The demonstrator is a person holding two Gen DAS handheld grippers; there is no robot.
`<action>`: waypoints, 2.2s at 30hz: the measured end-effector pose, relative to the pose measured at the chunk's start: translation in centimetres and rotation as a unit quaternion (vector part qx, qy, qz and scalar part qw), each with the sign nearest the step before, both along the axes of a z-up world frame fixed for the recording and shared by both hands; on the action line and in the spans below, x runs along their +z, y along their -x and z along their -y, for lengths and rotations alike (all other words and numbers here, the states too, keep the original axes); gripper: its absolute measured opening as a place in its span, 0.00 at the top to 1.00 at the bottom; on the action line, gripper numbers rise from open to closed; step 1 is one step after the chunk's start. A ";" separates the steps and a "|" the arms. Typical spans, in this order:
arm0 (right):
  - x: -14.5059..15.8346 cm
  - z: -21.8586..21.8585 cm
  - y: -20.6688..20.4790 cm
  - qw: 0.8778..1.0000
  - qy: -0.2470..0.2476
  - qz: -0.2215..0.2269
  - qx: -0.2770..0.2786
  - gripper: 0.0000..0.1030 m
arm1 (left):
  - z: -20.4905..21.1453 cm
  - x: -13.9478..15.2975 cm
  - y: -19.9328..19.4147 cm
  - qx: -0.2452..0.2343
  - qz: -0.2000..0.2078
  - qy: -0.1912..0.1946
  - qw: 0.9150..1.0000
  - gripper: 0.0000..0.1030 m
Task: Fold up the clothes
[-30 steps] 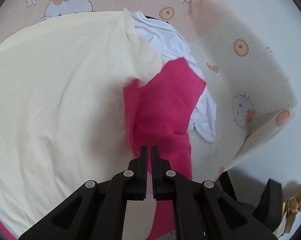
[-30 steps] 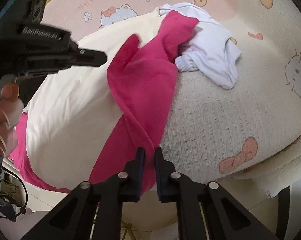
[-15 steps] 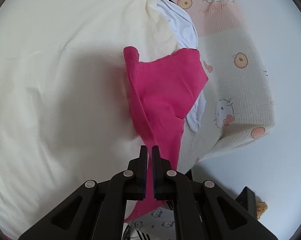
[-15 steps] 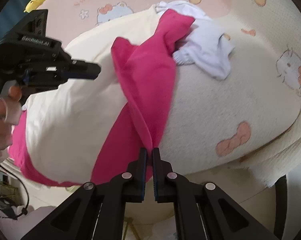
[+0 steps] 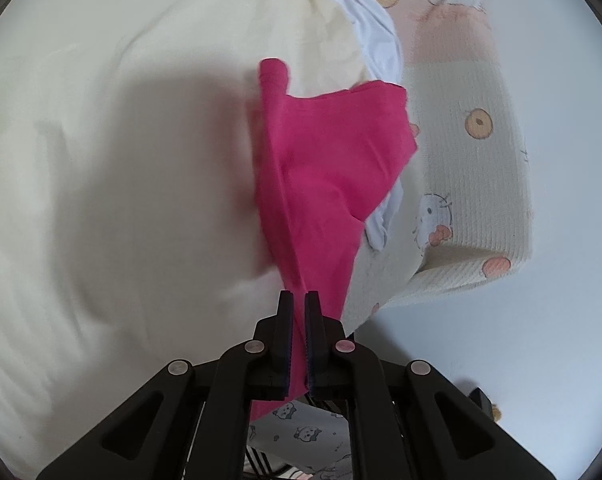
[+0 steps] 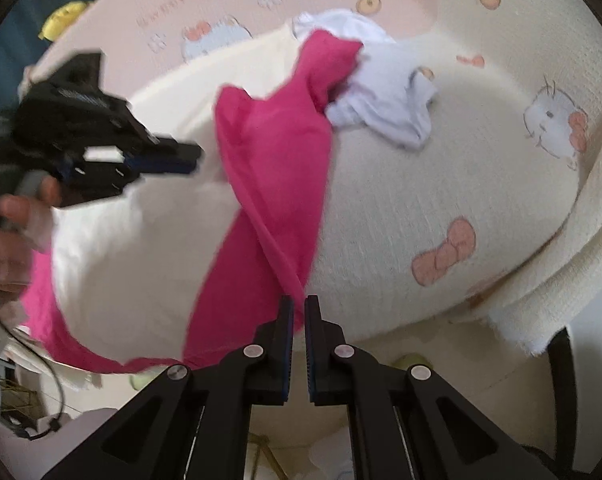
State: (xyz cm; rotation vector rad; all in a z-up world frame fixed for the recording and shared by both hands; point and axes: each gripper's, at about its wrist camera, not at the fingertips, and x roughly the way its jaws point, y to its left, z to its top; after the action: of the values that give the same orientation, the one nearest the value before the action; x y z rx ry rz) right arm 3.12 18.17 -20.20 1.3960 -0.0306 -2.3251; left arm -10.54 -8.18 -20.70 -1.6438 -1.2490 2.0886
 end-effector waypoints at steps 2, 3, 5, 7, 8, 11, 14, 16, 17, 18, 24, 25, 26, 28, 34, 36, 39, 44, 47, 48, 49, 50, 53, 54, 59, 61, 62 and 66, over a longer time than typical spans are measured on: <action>0.1 0.4 0.2 1.000 -0.007 -0.001 0.004 0.96 | 0.3 -0.6 0.0 0.004 0.007 -0.002 1.000 0.95; -0.1 0.5 0.3 1.000 -0.011 0.001 0.007 0.96 | 0.4 -1.1 0.0 0.005 0.012 -0.003 1.000 0.93; -1.2 0.7 0.6 1.000 -0.019 0.019 0.013 0.96 | 0.8 -2.6 -0.3 0.015 0.022 -0.016 1.000 0.82; -1.6 0.9 0.7 0.999 -0.023 0.033 0.018 0.96 | 1.3 -3.9 -0.9 0.030 0.023 -0.040 0.998 0.81; -1.8 1.0 0.8 0.999 -0.023 0.039 0.021 0.96 | 1.7 -4.4 -1.3 0.041 0.017 -0.060 0.997 0.81; -1.9 0.9 1.0 0.999 -0.013 0.045 0.022 0.96 | 2.4 -5.5 -1.9 0.062 0.020 -0.112 0.992 0.81; -2.0 0.6 1.2 0.999 0.001 0.049 0.020 0.87 | 2.5 -5.5 -1.7 0.069 0.035 -0.120 0.990 0.81; -2.2 0.5 1.2 0.999 0.008 0.046 0.019 0.70 | 2.0 -4.9 -1.4 0.066 0.048 -0.101 0.992 0.80; -2.3 0.4 1.2 0.999 0.010 0.043 0.019 0.64 | 1.6 -4.4 -1.1 0.063 0.052 -0.087 0.993 0.76; -2.4 0.3 1.1 0.999 0.013 0.040 0.019 0.64 | 1.1 -3.8 -0.7 0.057 0.049 -0.077 0.994 0.63; -2.9 0.1 1.2 0.998 0.038 0.027 0.029 0.64 | -2.0 -0.6 1.9 0.021 0.020 0.012 1.000 0.23; -3.0 0.1 1.3 0.998 0.040 0.026 0.031 0.64 | -2.5 -0.4 2.3 0.012 0.020 0.035 0.999 0.23; -3.2 0.2 1.4 0.998 0.040 0.026 0.033 0.64 | -3.0 -0.3 2.7 0.004 0.021 0.059 0.998 0.23; -3.3 0.2 1.6 0.998 0.043 0.022 0.039 0.64 | -3.9 0.1 3.5 -0.004 0.020 0.094 0.995 0.23; -2.6 0.3 2.4 0.995 0.071 -0.006 0.063 0.64 | -5.3 0.8 5.2 -0.024 0.004 0.164 0.986 0.27; -2.7 0.4 2.7 0.995 0.071 -0.008 0.066 0.65 | -5.9 0.8 5.6 -0.044 0.004 0.200 0.979 0.44; -2.5 1.1 2.3 0.997 0.037 -0.028 0.065 0.68 | -6.6 0.8 5.7 -0.060 -0.005 0.229 0.972 0.47; -2.2 2.7 1.4 0.996 -0.038 -0.060 0.057 0.88 | -7.7 0.9 5.1 -0.057 -0.023 0.289 0.956 0.82; -1.9 3.2 1.3 0.995 -0.063 -0.063 0.044 0.96 | -8.2 1.1 4.5 -0.053 -0.037 0.296 0.953 0.95; -1.7 3.4 1.1 0.994 -0.074 -0.066 0.037 0.97 | -8.3 1.4 4.3 -0.050 -0.038 0.297 0.953 0.96; -1.4 3.6 0.8 0.993 -0.090 -0.072 0.031 0.98 | -8.4 1.6 4.0 -0.047 -0.039 0.299 0.952 0.96; -1.2 4.1 0.3 0.990 -0.111 -0.083 0.030 0.98 | -8.6 1.8 3.8 -0.044 -0.040 0.301 0.952 0.97; -0.9 4.9 -1.3 0.975 -0.184 -0.117 0.031 0.99 | -9.0 2.8 2.7 -0.042 -0.047 0.310 0.949 0.97; -0.9 5.1 -1.7 0.974 -0.191 -0.115 0.029 0.99 | -9.1 3.0 2.4 -0.043 -0.047 0.313 0.947 0.97; -1.8 5.5 -1.9 0.966 -0.238 -0.095 0.027 1.00 | -7.2 3.1 2.1 -0.042 -0.031 0.323 0.945 0.97; -2.1 5.6 -2.8 0.962 -0.256 -0.093 0.028 1.00 | -6.6 2.9 1.7 -0.040 -0.025 0.318 0.947 0.97; -2.4 5.7 -3.0 0.960 -0.263 -0.091 0.030 1.00 | -6.5 2.7 1.5 -0.042 -0.022 0.310 0.950 0.97; -3.1 5.9 -2.4 0.959 -0.268 -0.079 0.038 1.00 | -6.1 2.1 1.1 -0.046 -0.014 0.295 0.954 0.97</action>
State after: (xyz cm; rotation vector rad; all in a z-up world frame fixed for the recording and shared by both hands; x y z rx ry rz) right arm 5.51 12.31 -23.32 1.3976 0.7382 -2.4739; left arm -11.63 -2.03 -18.57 -1.8255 -0.5379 2.5702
